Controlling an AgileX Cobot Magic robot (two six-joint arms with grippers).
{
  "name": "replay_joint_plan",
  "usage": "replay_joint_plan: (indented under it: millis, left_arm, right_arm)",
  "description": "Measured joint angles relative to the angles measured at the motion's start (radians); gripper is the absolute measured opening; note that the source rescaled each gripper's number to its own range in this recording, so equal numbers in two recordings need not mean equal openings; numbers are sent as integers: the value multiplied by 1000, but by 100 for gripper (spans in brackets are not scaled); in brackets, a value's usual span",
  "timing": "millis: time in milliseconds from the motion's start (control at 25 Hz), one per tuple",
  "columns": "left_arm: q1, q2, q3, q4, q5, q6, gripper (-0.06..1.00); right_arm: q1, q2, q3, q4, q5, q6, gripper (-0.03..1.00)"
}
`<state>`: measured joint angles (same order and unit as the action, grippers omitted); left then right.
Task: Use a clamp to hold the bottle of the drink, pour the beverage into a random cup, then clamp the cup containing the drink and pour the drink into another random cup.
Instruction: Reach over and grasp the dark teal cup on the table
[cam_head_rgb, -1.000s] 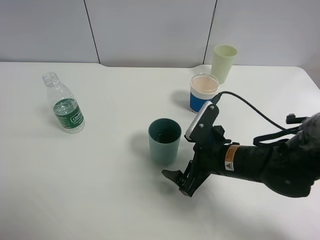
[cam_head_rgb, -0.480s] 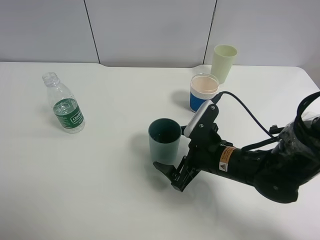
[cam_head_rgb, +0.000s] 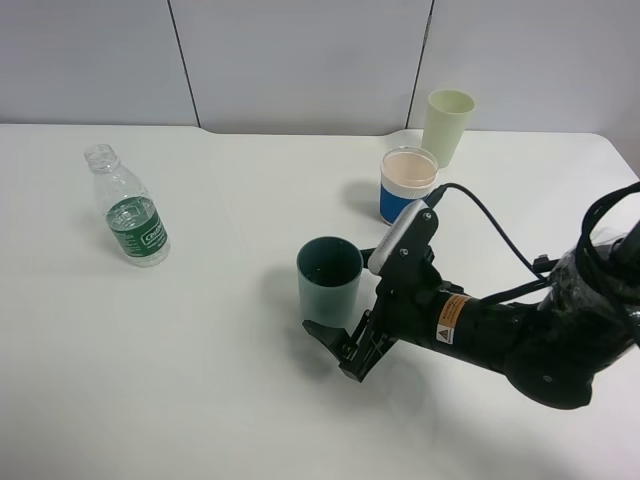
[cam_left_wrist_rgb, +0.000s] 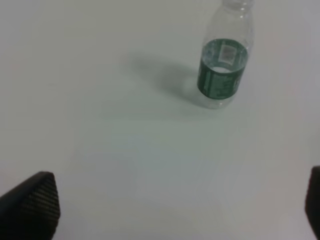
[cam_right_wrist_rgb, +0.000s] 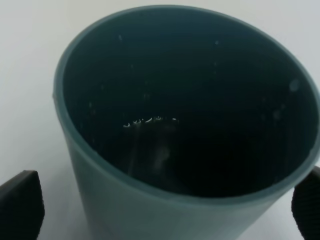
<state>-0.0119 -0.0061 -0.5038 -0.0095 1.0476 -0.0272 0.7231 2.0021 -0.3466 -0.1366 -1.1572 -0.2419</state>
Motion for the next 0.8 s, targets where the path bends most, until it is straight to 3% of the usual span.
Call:
replay_joint_plan:
  millis: [40,120,160,200,800]
  left_arm:
    - [0,0,0,0,0,0,100]
    - [0,0,0,0,0,0,100]
    - [0,0,0,0,0,0,100]
    - [0,0,0,0,0,0,100]
    - [0,0,0,0,0,-1,100]
  right_arm:
    - [0,0,0,0,-1,0,91]
    - [0,0,0,-1,-3,0,62]
    - [0,0,0,-1,-3,0,34]
    - [0,0,0,-1,-3,0,0]
    - [0,0,0,-1,-3,35,2]
